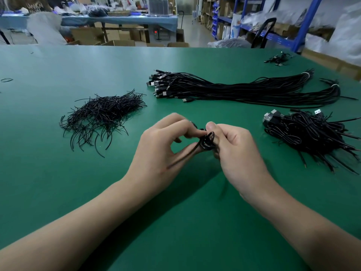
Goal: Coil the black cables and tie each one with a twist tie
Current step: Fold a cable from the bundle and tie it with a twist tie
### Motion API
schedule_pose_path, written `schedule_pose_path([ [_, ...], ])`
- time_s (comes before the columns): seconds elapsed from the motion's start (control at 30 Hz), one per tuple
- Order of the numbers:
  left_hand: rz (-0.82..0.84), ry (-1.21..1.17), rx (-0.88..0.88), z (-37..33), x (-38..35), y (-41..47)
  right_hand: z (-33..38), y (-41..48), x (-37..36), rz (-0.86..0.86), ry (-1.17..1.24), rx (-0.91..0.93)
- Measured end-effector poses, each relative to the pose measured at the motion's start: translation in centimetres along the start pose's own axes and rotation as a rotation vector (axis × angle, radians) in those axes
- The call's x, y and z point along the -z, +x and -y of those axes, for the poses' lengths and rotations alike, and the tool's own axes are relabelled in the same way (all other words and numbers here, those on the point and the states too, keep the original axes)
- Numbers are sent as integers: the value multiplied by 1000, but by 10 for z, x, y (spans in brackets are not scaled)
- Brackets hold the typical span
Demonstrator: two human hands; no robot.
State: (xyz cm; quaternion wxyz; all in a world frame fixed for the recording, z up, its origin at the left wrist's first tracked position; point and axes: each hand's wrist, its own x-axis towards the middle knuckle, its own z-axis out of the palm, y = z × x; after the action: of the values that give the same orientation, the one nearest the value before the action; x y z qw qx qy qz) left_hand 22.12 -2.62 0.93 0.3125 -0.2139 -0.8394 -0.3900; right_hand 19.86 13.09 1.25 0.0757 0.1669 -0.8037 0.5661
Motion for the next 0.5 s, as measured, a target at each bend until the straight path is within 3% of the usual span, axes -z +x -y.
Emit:
schedule_pose_path([
  [0.1,31,-74,80,-1,1,2,-2,-2,3,-24,-66,114],
  [0.23,134,-397,353,-3,-2,0,0,-4,5,-85,-162,238],
  [0.5,228,-761,575,-6,-3,5,1,-4,10,-113,-225,363],
])
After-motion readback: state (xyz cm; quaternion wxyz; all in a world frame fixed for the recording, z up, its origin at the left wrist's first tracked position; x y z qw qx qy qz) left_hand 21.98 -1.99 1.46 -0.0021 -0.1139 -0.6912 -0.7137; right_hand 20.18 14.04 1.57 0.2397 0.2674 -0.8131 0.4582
